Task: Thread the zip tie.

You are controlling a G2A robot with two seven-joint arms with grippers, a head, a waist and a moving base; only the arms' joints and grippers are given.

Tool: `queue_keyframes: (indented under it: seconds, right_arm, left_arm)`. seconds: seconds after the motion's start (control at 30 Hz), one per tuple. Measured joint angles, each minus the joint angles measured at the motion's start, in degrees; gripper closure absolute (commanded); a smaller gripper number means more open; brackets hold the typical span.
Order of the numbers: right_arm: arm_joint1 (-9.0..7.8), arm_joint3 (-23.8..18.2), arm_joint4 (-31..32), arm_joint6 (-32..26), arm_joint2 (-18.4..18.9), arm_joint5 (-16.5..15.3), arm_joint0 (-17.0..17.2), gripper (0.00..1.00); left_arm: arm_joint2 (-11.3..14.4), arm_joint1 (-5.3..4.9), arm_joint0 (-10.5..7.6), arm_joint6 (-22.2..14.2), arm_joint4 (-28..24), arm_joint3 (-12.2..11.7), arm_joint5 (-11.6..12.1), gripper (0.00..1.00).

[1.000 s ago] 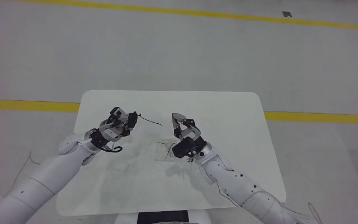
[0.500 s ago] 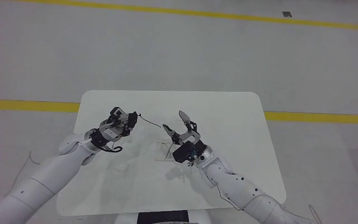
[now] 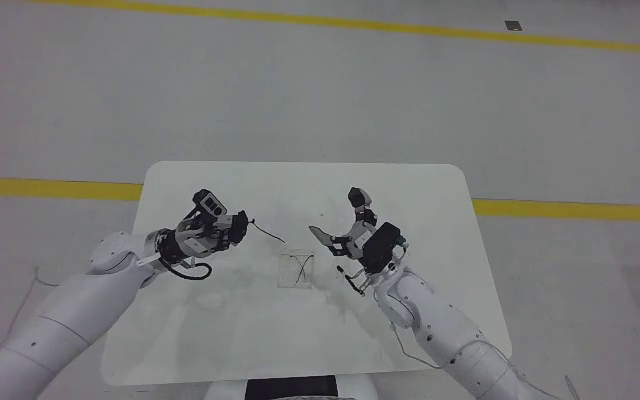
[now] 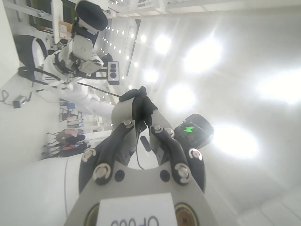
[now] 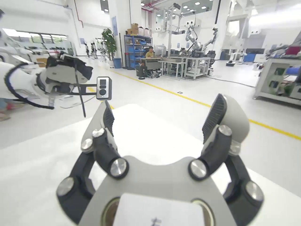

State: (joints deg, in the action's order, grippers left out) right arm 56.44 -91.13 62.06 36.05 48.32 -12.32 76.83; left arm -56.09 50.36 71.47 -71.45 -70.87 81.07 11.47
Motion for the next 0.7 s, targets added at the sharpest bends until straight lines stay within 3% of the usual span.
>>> queue_keyframes:
  seconds: [0.07,0.33,0.4,0.47,0.53,0.7]
  right_arm:
    - [-0.25,0.19,-0.01,-0.75,1.20,-1.59,-0.20,0.00]
    - [-0.20,-0.07,2.08,-0.75,1.37,-0.77,-0.04,0.00]
    - [-0.08,-0.50,-0.92,-0.65,2.09,-2.55,0.51,0.00]
    - [-0.08,-0.73,-6.23,-0.53,3.46,-6.13,1.21,0.00]
    - [-0.19,-1.53,-10.51,-0.98,4.24,-7.43,1.85,0.00]
    - [-0.92,-3.87,-16.96,-2.35,4.32,-7.15,2.04,0.00]
  left_arm:
    - [-0.52,-0.06,0.24,-1.29,0.51,-0.06,-0.01,1.00]
    - [-0.67,-0.04,0.21,-0.69,1.07,0.17,0.29,1.00]
    - [-1.15,-0.06,0.24,0.30,3.39,0.42,1.65,1.00]
    - [-2.49,-0.27,0.38,-0.35,6.33,0.64,4.65,1.00]
    - [-4.07,-0.53,1.08,-1.38,8.20,1.56,7.63,1.00]
    - [-8.24,-0.63,3.30,-2.71,10.01,4.50,8.02,1.00]
